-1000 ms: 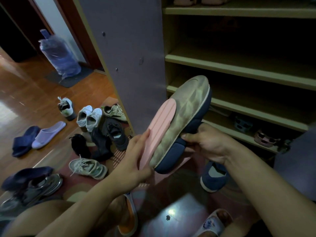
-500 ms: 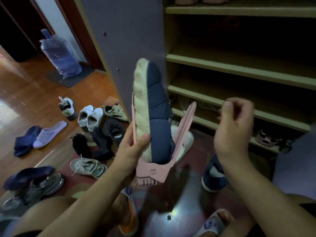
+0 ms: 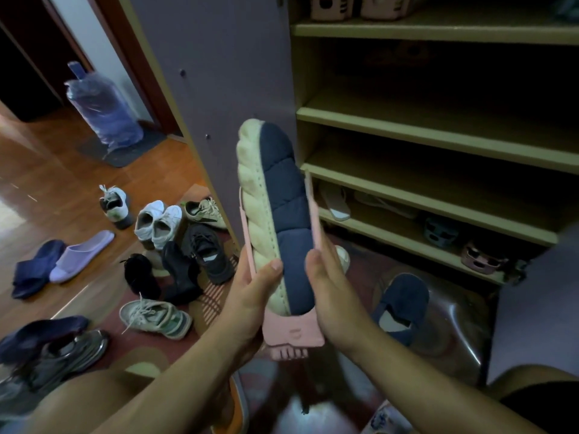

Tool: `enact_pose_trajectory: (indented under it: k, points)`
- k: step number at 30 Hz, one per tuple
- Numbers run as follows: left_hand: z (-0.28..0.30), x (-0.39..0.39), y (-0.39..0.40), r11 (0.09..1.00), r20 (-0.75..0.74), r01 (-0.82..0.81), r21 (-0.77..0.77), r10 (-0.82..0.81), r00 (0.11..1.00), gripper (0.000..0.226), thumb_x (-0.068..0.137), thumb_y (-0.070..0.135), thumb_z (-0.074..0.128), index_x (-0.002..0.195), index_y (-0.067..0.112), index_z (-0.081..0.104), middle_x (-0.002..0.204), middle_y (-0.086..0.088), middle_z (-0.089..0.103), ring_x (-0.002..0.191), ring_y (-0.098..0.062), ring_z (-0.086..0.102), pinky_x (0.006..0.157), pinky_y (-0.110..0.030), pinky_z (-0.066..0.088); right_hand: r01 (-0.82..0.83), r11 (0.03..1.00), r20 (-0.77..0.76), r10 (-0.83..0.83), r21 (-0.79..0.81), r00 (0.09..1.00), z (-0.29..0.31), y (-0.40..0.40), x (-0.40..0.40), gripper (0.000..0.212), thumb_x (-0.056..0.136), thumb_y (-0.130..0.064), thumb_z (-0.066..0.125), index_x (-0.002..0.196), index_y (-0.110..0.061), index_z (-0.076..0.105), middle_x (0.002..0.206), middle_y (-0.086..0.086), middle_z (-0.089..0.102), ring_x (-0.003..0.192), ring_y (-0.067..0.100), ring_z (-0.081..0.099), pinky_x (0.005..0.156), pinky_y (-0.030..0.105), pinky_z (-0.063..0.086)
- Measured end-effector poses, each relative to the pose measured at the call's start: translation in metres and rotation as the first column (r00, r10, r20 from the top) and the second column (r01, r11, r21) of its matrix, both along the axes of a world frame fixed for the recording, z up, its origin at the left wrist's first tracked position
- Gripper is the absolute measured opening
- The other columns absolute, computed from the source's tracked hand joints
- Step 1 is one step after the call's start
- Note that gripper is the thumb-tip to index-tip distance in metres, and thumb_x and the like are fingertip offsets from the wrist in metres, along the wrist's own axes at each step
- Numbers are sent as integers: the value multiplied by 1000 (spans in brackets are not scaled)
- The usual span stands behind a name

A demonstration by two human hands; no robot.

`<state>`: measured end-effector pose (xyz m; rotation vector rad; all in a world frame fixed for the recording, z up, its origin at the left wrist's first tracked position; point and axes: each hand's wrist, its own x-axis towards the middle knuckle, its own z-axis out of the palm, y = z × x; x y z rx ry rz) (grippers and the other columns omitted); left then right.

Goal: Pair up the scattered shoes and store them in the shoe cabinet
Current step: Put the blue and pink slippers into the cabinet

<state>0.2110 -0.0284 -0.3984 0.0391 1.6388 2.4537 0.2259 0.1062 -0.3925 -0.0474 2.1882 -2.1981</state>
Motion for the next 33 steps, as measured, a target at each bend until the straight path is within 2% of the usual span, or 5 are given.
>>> enact_pose_trajectory:
  k: [15,18,22,28,33]
  points:
    - [17,-27,-22,982,98,122,-145,-109,989,57,75,24,68,124,-4,57,120,-24,64,111,-39,64,97,-52,53,91,922,-242,3,376,970,2,10,-15,95,79,-63,62,153,-54,3,157,-22,12,144,0,23,112,31,31]
    - [19,-31,-27,997,210,73,-34,-64,976,58,65,43,82,97,2,58,87,-23,61,86,-31,68,78,-39,59,166,709,-301,67,685,951,-7,14,-16,96,80,-65,54,153,-50,-8,161,-18,0,145,13,14,112,38,27]
    - [0,-16,-14,971,265,-149,-189,197,944,104,48,58,91,135,29,42,130,-19,61,110,-31,66,78,-44,62,175,445,-237,88,878,968,-23,-8,4,100,81,-70,45,157,-36,-10,165,-1,-2,144,32,17,111,52,28]
    - [-29,-34,-36,915,288,-212,-343,317,904,79,65,41,87,127,26,41,117,-5,65,84,-21,75,67,-40,62,258,675,-344,-7,692,939,-41,-5,-4,48,98,-60,32,136,-36,47,141,-14,43,131,8,35,107,24,24]
    - [-74,-16,-38,771,304,38,-636,205,930,76,64,42,88,124,28,44,113,3,67,93,-19,69,72,-38,56,-52,620,335,-349,783,875,-132,55,-41,25,96,-17,50,118,-10,61,129,14,52,119,33,50,96,35,42]
